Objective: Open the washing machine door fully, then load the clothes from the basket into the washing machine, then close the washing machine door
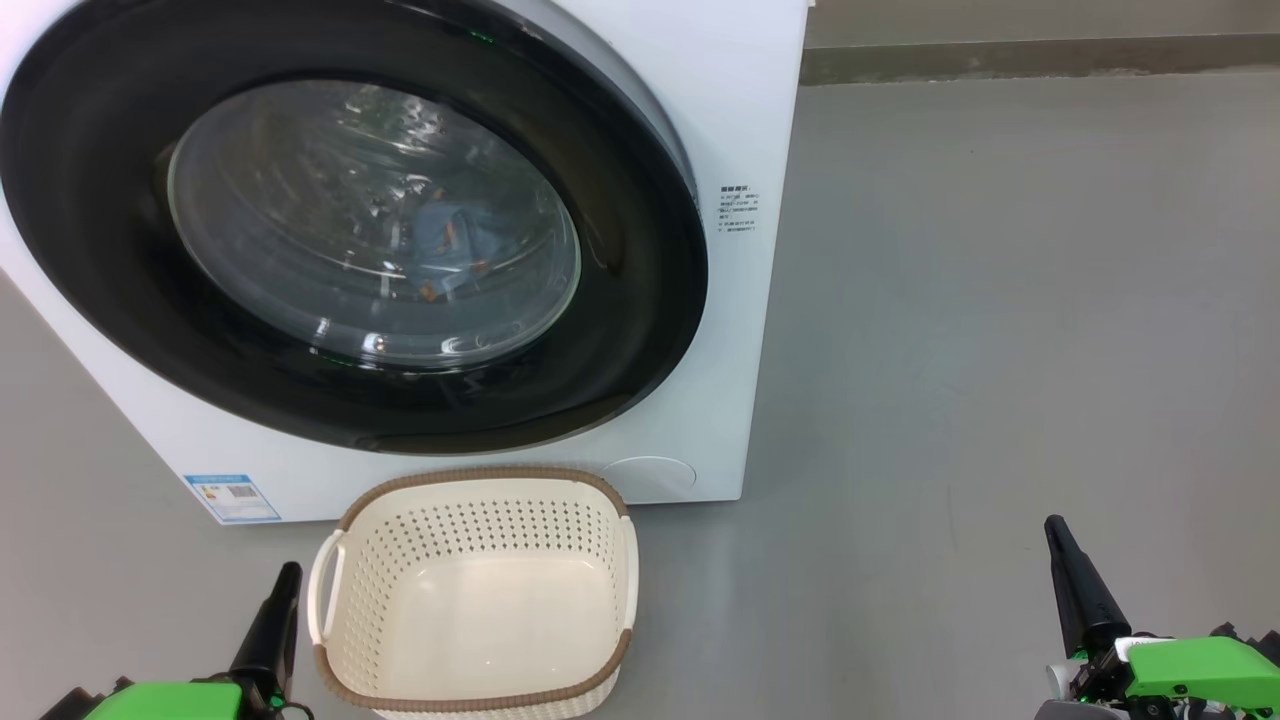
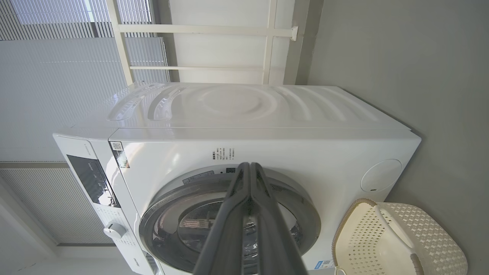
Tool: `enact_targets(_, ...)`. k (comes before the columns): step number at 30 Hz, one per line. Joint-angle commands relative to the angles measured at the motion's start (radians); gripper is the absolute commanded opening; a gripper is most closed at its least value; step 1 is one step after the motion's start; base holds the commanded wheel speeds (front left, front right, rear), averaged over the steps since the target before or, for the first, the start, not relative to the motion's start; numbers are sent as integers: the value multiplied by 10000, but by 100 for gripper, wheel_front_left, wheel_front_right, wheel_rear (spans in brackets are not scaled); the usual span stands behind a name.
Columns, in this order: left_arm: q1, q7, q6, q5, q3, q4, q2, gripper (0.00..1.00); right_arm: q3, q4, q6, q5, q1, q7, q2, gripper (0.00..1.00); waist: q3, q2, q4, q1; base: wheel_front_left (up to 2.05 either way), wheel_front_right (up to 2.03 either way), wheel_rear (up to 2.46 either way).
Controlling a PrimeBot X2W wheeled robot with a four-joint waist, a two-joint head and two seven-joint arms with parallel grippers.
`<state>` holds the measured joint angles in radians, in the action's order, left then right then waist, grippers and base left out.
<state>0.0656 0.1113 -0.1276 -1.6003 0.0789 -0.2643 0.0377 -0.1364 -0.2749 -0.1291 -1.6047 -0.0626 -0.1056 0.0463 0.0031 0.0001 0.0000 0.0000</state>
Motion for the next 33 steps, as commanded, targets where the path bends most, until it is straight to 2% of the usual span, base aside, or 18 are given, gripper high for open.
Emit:
enact_targets(1,424,26,-31,-76,357,194,128,0,227,301,-16,-40,-454,-76,39,0,0,-1,0,0,0,0,0)
enact_targets(33,424,27,-31,-75,359,194,127,0,227,301,-16,-41,-454,-76,39,0,0,-1,0,0,0,0,0)
